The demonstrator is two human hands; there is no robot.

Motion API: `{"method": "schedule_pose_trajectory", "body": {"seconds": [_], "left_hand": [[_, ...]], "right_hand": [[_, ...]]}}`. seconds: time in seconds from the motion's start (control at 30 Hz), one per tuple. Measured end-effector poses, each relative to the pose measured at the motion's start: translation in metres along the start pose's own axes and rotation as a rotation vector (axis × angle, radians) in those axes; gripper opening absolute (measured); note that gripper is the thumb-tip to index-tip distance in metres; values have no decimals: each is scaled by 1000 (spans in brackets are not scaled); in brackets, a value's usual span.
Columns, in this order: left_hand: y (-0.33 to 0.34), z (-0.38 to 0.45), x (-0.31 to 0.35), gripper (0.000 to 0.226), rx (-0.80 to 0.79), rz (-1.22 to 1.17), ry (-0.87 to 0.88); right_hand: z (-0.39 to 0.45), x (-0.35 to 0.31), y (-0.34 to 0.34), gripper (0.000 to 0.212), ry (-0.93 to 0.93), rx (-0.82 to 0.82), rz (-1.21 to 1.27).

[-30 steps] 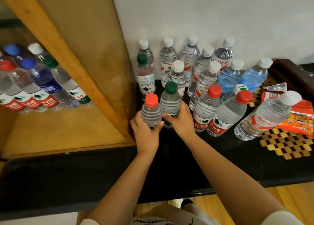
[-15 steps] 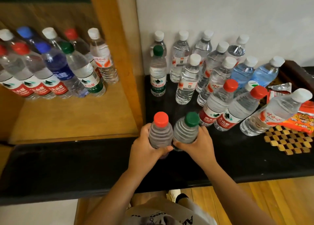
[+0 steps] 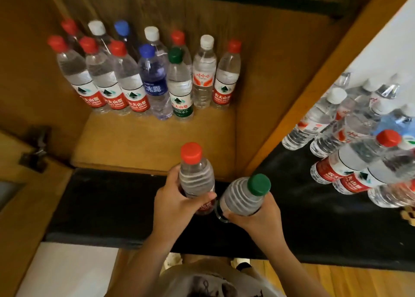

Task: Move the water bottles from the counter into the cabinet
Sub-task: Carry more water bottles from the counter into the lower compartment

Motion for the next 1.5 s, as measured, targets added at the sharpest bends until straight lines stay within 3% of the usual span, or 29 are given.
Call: {"method": "schedule_pose_trajectory", "body": {"seconds": [0.27,0.47,0.63,1.0,1.5], "left_hand": [[-44,77,0,76,117,-59,1],[-37,111,2,83,79,-31,49],[-26,118,2,83,30,-54,77],[4,146,22,87,210,-21,30],[23,186,28,76,189,-73,-43]], "right_hand": [[53,-52,45,56,-104,103,29],[88,-53,61,49,-8,199,-7],[101,-43,67,55,66,223,-47],[138,-36,71,66,180,287,115],[194,-36,72,67,280,307,230]]}}
Point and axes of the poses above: each hand's wrist, its own z-axis towards the middle knuckle, its own y-axis out of the palm, x = y × z, the point moved 1 cm from there along z, towards the middle knuckle, and after that the axes turned 6 degrees about -y, right-handed, at the moved point
